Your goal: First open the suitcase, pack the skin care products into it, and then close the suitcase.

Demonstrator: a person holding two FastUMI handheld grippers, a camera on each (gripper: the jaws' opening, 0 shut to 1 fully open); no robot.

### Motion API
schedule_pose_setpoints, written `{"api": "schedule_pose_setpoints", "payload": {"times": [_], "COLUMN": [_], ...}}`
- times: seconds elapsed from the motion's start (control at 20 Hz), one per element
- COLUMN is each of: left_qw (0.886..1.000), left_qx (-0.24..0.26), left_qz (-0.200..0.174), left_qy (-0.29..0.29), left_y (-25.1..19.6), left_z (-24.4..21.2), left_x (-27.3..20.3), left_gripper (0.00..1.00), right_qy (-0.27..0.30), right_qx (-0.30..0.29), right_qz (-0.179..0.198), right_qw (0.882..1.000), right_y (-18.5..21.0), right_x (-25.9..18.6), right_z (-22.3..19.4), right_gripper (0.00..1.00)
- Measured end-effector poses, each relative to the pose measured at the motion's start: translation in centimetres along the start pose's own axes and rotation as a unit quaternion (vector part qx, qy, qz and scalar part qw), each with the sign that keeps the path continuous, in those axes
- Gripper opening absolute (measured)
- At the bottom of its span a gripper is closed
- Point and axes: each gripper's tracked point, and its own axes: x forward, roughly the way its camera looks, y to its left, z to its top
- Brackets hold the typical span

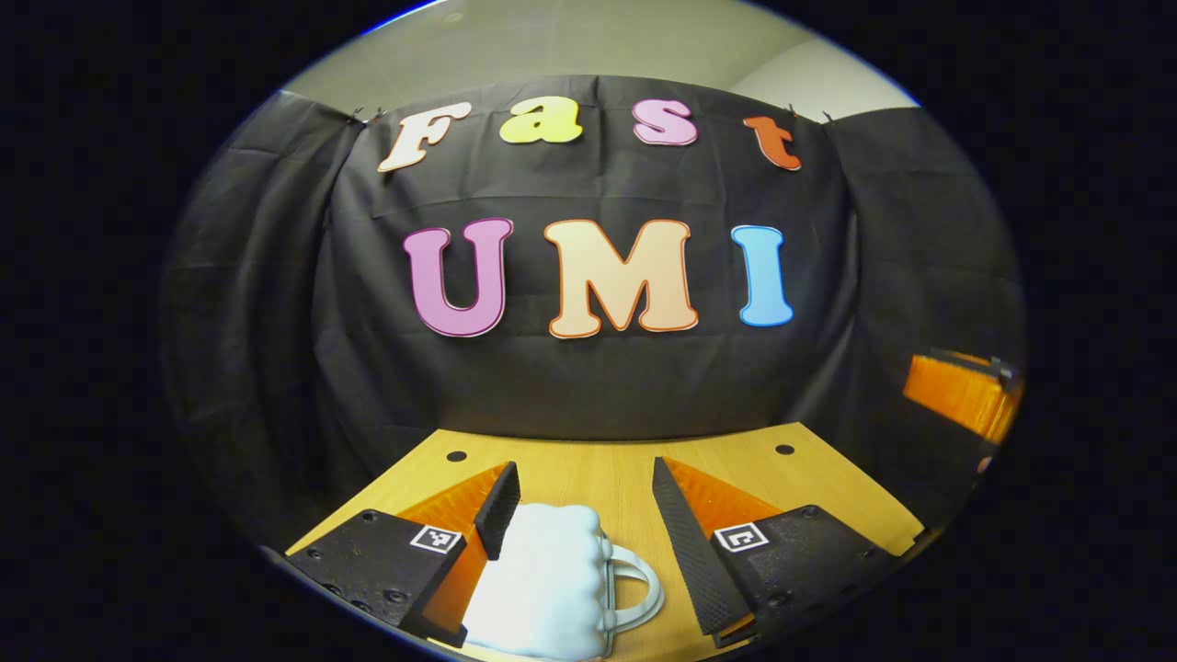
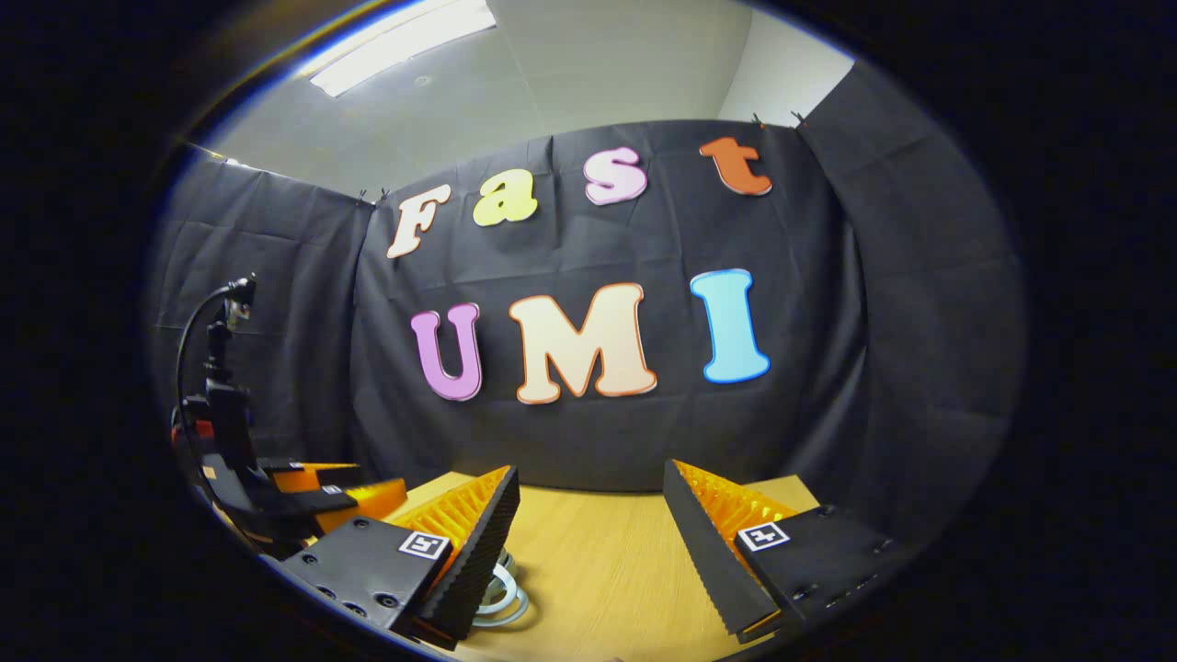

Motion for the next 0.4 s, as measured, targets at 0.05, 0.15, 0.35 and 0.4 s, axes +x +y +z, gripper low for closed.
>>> {"api": "schedule_pose_setpoints", "payload": {"times": [0.05,0.15,0.35,0.4], "left_qw": [1.0,0.999,0.997,0.997], "left_qx": [0.002,-0.003,0.005,0.007], "left_qz": [-0.012,-0.036,-0.062,-0.066], "left_qy": [-0.007,-0.025,-0.037,-0.037], "left_y": [-0.6,-1.7,-2.6,-2.7], "left_z": [0.7,1.7,2.1,2.1], "left_x": [-0.2,-0.7,-1.4,-1.7], "left_gripper": [0.85,0.84,0.84,0.87], "right_qy": [-0.016,-0.037,-0.044,-0.047], "right_qx": [-0.002,-0.006,-0.022,-0.023], "right_qz": [-0.006,-0.011,-0.027,-0.031], "right_qw": [1.0,0.999,0.998,0.998], "right_y": [0.4,1.4,2.2,2.4], "right_x": [-0.6,-1.9,-4.0,-4.4], "right_z": [1.2,2.5,2.7,2.9], "right_gripper": [0.97,0.97,0.97,0.97]}}
